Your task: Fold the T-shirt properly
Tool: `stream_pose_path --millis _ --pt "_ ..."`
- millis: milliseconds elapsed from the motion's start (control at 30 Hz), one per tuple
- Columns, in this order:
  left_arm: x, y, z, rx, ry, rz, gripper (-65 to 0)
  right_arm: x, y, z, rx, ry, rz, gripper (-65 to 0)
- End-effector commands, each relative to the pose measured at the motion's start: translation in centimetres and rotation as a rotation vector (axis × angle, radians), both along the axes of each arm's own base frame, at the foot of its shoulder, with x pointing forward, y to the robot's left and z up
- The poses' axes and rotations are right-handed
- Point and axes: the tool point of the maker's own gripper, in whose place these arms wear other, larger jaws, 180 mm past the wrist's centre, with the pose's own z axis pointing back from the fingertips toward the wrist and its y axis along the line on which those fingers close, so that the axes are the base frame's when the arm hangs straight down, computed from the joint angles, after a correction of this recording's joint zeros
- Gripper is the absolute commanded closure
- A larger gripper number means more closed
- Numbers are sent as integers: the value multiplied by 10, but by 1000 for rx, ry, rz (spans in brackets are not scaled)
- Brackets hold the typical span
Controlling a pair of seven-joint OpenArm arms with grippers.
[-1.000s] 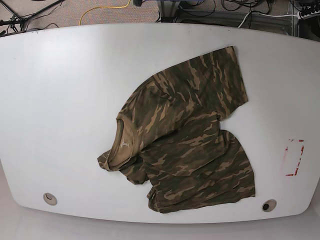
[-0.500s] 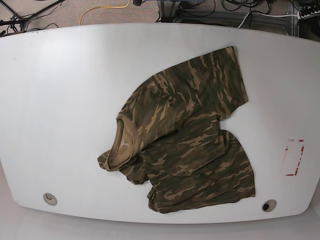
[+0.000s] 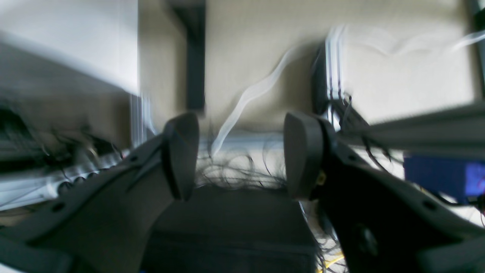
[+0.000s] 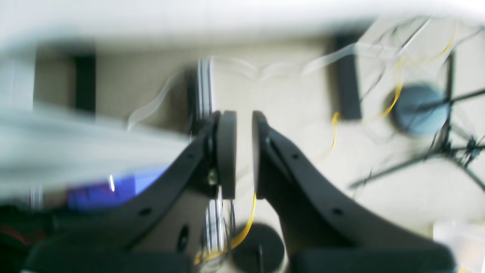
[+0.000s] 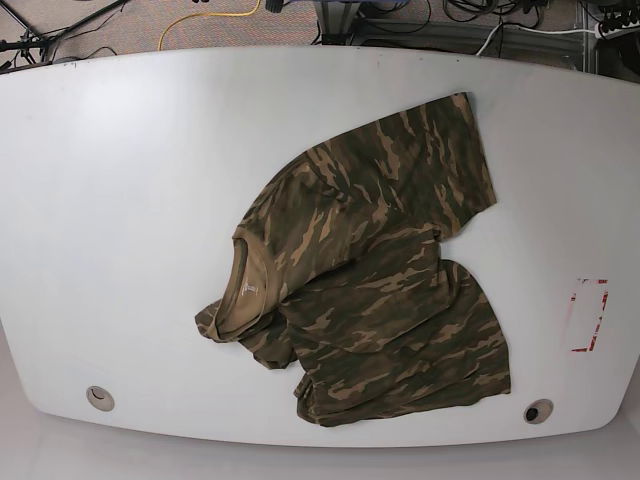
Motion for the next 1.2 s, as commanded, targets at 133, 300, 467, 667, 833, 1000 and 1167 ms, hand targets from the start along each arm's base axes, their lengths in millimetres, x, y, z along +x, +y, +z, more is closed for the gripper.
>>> stream_pose_path --millis 133,300,467,667,833,1000,1167 --pt "-7 4 9 13 10 5 -328 -6 3 11 3 -7 -17 -69" --pt "3 2 22 34 -33 -35 -333 -2 4 20 7 -32 -21 -68" --pt "16 -2 30 43 -72 -58 -333 9 3 26 6 -70 -5 -67" --pt "34 -7 33 57 -117 -81 -332 28 -3 32 -14 -123 23 -63" --pt "47 -9 36 58 -152 -81 -333 42 -4 34 -18 -160 27 -63" --pt "68 -8 43 52 -204 -62 -333 66 -7 32 -27 -202 34 -63" --pt "80 -9 52 58 -240 -71 -333 80 -7 34 -29 -234 37 -62"
